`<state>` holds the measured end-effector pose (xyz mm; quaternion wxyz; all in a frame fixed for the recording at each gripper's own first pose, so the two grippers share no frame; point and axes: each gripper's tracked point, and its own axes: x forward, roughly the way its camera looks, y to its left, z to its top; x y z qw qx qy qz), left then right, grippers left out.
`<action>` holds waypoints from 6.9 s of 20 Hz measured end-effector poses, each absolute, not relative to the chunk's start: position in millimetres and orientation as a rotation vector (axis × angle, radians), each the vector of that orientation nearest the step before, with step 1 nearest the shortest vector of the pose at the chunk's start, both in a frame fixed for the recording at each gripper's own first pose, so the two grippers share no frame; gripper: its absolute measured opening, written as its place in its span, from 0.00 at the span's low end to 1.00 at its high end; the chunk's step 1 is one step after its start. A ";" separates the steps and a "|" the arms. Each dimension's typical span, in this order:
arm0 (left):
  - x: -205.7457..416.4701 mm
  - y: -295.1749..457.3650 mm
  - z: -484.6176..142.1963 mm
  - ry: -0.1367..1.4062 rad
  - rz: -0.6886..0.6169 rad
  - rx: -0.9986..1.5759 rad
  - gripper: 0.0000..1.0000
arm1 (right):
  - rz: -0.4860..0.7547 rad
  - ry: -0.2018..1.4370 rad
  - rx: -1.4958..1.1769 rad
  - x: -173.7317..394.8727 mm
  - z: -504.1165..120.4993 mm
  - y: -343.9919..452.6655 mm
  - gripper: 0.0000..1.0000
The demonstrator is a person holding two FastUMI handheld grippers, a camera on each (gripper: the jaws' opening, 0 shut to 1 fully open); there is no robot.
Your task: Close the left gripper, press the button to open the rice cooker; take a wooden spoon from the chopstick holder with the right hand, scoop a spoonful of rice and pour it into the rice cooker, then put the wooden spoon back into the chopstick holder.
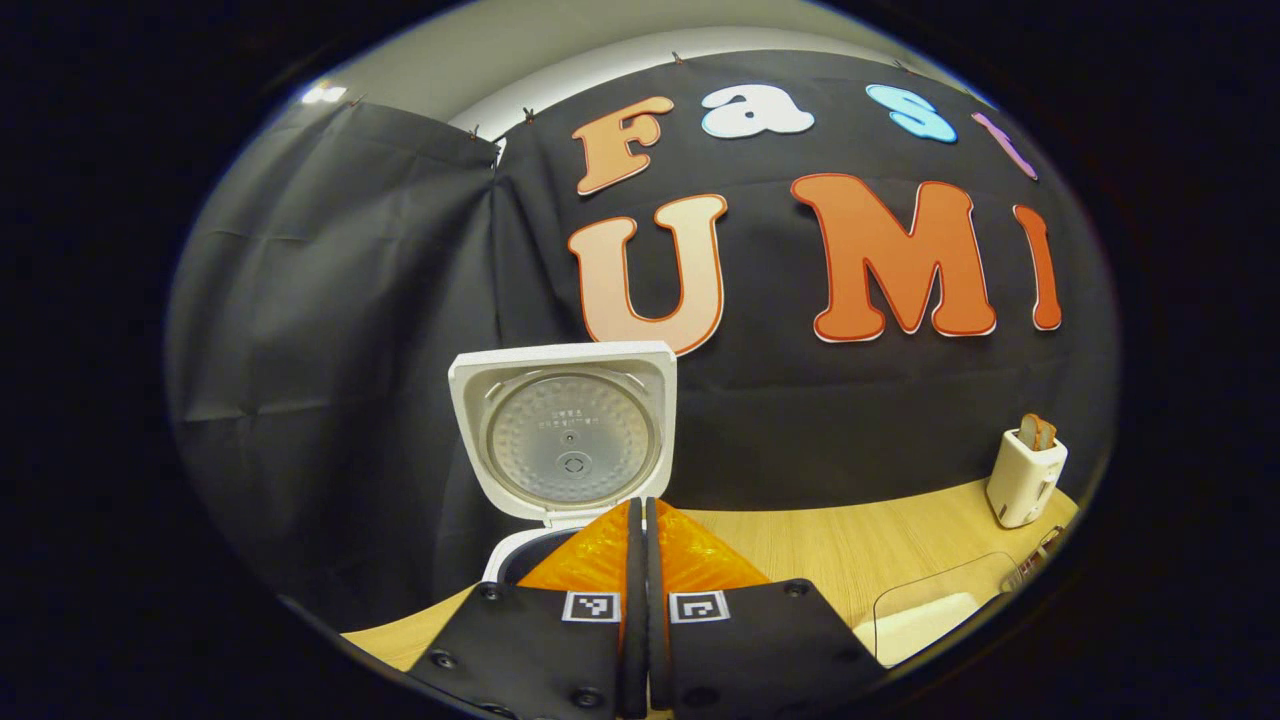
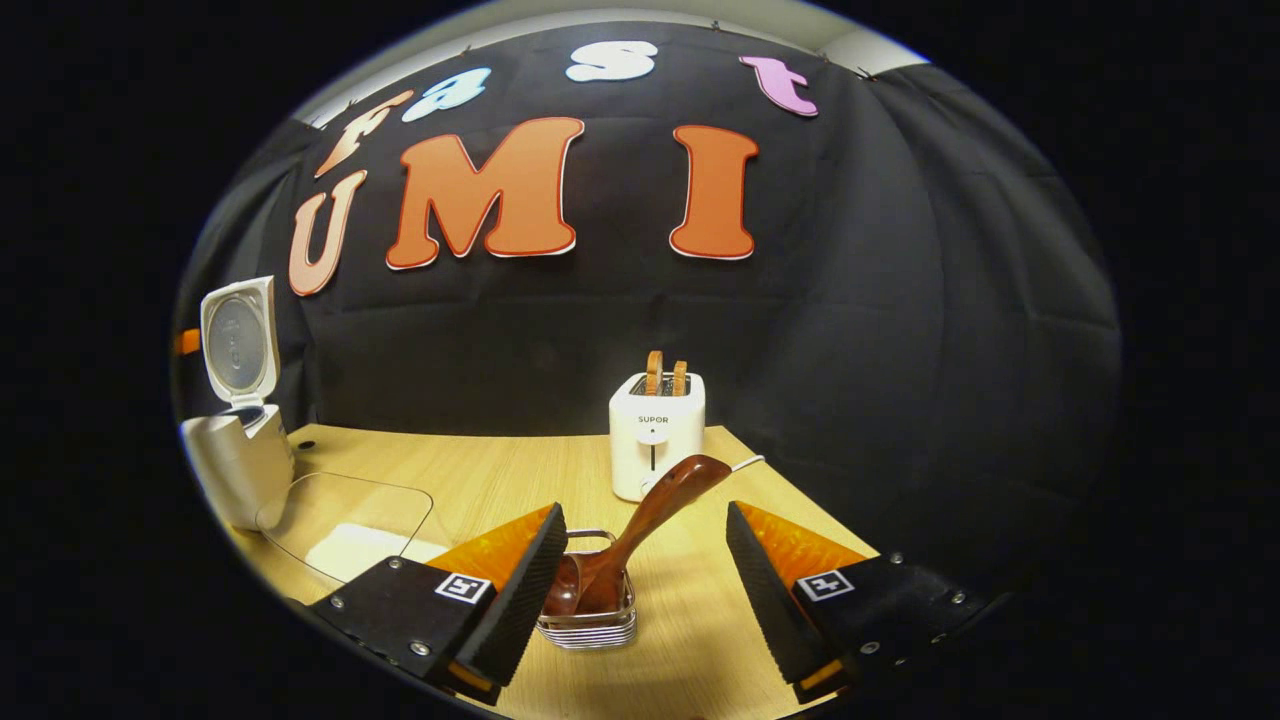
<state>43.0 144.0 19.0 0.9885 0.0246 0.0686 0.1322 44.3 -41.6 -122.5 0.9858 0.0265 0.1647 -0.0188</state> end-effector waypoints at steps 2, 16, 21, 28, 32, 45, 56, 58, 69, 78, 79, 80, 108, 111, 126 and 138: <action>42.8 135.3 9.9 0.149 0.245 0.052 0.04 | -0.040 0.338 0.094 52.8 -125.8 -47.0 0.94; 32.5 131.0 -15.5 0.187 0.257 0.071 0.14 | -0.050 0.323 0.438 82.5 -127.2 -57.6 0.42; 27.6 130.5 -22.5 0.199 0.248 0.068 0.23 | 0.010 0.307 0.595 85.1 -122.7 -39.4 0.23; 20.3 139.9 -27.3 0.200 0.253 0.052 0.23 | 0.022 0.258 0.537 80.3 -98.3 -27.1 0.16; 17.5 144.9 -27.6 0.189 0.249 0.044 0.23 | 0.042 0.161 0.478 76.6 -51.9 -17.7 0.16; 4.2 165.0 -41.2 0.185 0.242 0.020 0.24 | 0.235 -0.008 0.415 59.4 41.8 81.1 0.16; -3.7 183.2 -61.2 0.209 0.252 0.005 0.24 | 0.342 0.143 0.213 60.1 -36.9 174.4 0.16; -2.7 180.5 -65.7 0.218 0.246 0.002 0.24 | 0.341 0.150 0.152 61.9 -48.9 179.4 0.16; -3.2 182.7 -77.5 0.239 0.249 -0.026 0.24 | 0.362 0.274 0.219 34.7 -100.7 216.6 0.16; -8.9 177.0 -74.2 0.232 0.229 -0.049 0.24 | 0.248 0.384 0.623 38.0 -111.4 192.3 0.15; -9.8 177.4 -72.6 0.229 0.228 -0.054 0.24 | 0.238 0.400 0.673 39.5 -113.9 188.8 0.15; -10.0 177.8 -71.8 0.227 0.227 -0.059 0.24 | 0.228 0.417 0.721 39.3 -114.8 187.3 0.15; -26.8 192.9 -66.9 0.222 0.254 -0.091 0.44 | 0.065 0.390 1.737 96.5 -66.5 108.6 0.14; -28.4 198.2 -65.7 0.215 0.256 -0.089 0.66 | 0.111 0.389 1.793 105.2 -48.5 125.1 0.14; -54.6 269.8 -75.4 0.224 0.364 -0.082 0.74 | 0.379 0.482 1.701 128.6 37.1 314.9 0.15; -61.0 293.8 -79.4 0.192 0.391 -0.089 0.75 | 0.547 0.591 1.342 159.0 22.5 487.1 0.14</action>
